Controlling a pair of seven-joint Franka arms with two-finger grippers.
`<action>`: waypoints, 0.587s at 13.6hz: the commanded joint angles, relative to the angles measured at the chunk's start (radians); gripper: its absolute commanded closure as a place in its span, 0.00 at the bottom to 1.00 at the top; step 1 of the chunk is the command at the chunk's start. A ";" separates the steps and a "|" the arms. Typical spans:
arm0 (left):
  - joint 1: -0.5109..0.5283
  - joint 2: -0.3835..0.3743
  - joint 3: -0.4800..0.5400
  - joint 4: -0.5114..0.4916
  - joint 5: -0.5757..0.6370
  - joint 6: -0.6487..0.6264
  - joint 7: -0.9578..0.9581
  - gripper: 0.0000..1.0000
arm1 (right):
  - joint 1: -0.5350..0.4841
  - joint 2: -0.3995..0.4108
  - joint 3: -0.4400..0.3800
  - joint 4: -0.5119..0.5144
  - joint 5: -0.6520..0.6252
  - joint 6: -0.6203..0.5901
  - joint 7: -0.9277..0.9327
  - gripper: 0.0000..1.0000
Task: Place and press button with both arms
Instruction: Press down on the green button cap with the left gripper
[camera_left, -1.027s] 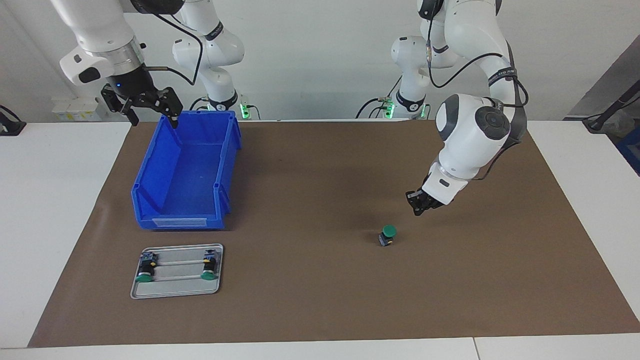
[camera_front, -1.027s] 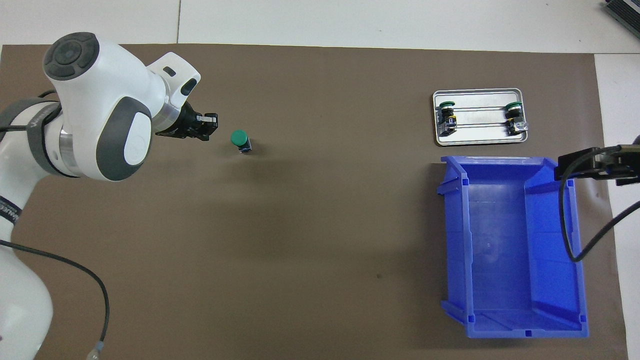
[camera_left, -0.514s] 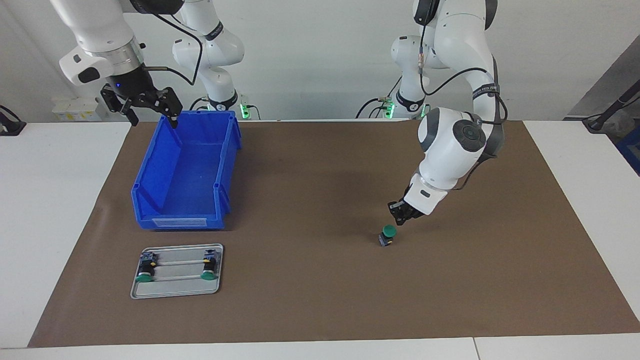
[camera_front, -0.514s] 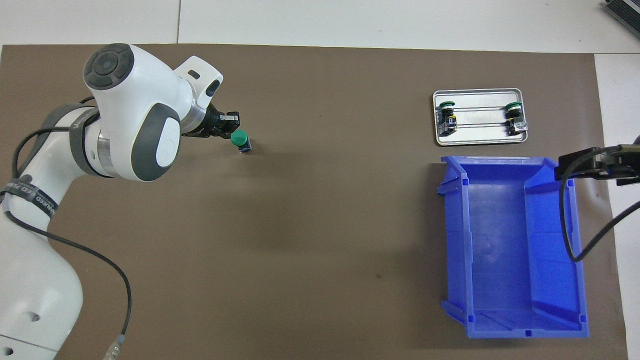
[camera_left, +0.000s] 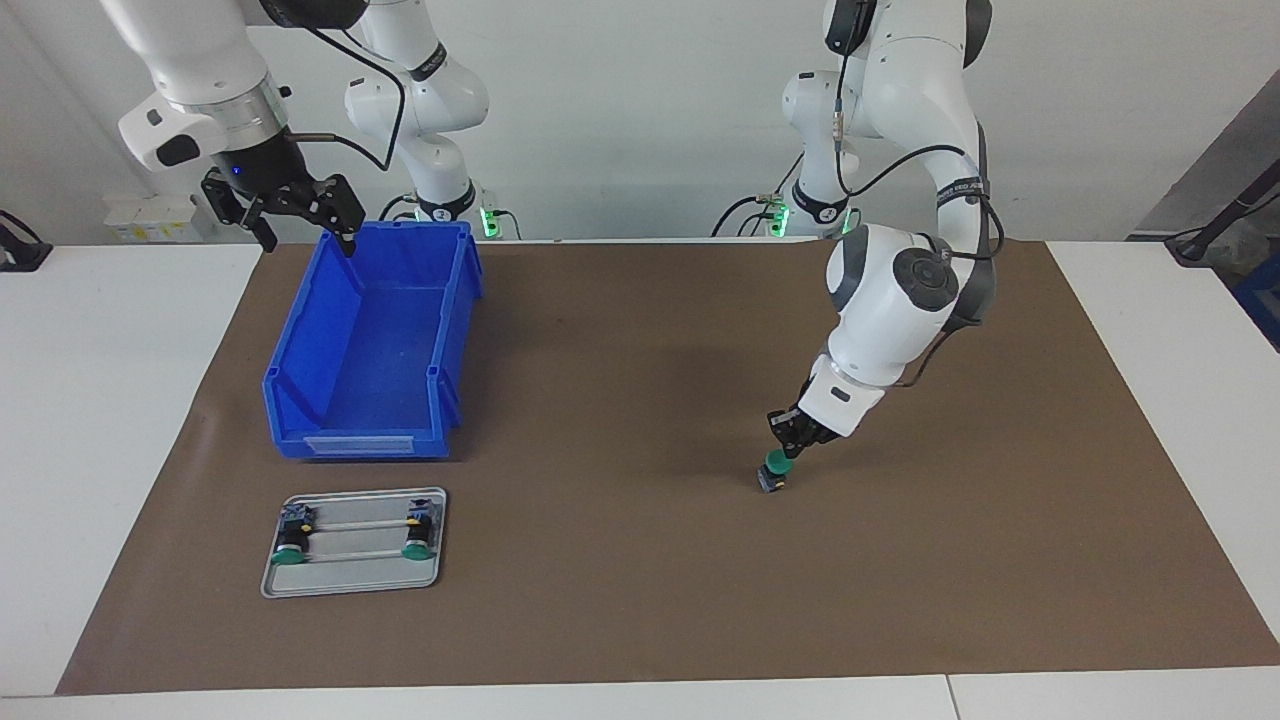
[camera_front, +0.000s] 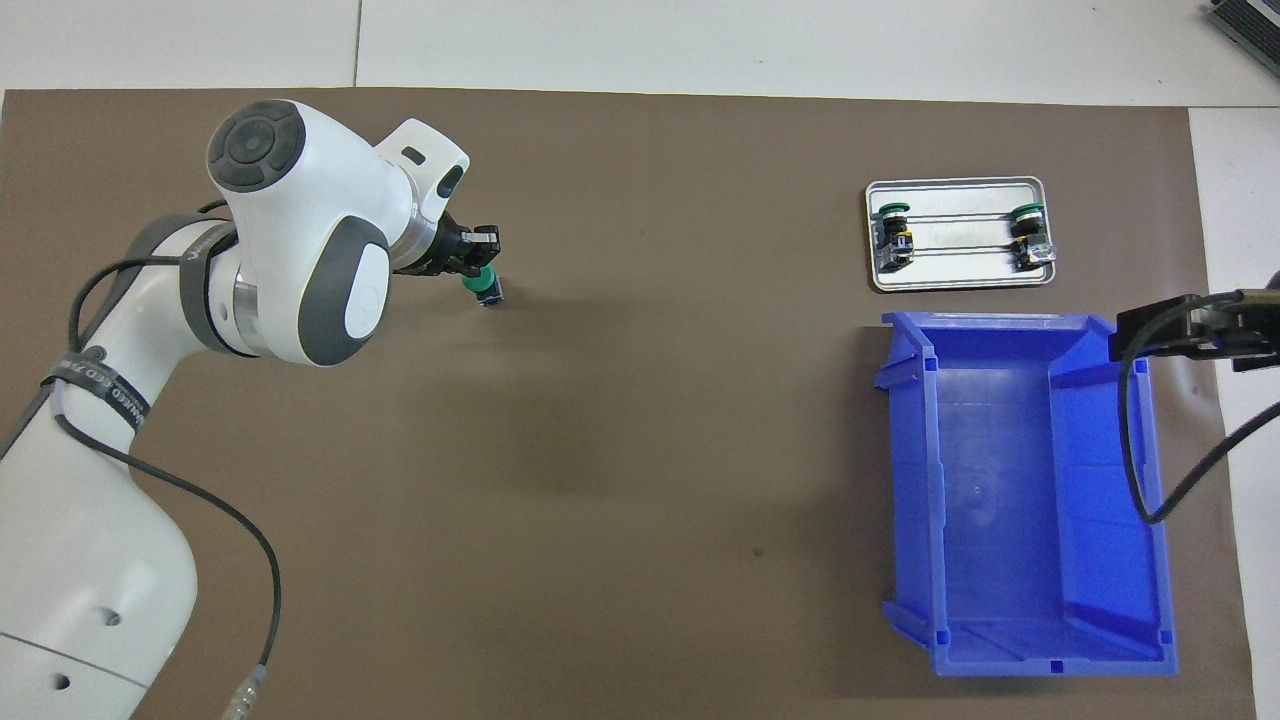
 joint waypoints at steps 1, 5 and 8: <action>-0.019 0.011 0.015 -0.012 -0.004 0.028 -0.016 1.00 | -0.006 -0.006 -0.004 -0.007 0.010 -0.008 -0.004 0.00; -0.019 0.012 0.015 -0.042 -0.002 0.069 -0.015 1.00 | -0.006 -0.006 -0.004 -0.005 0.010 -0.008 -0.004 0.00; -0.018 0.011 0.015 -0.053 -0.001 0.075 -0.015 1.00 | -0.006 -0.006 -0.004 -0.007 0.010 -0.008 -0.004 0.00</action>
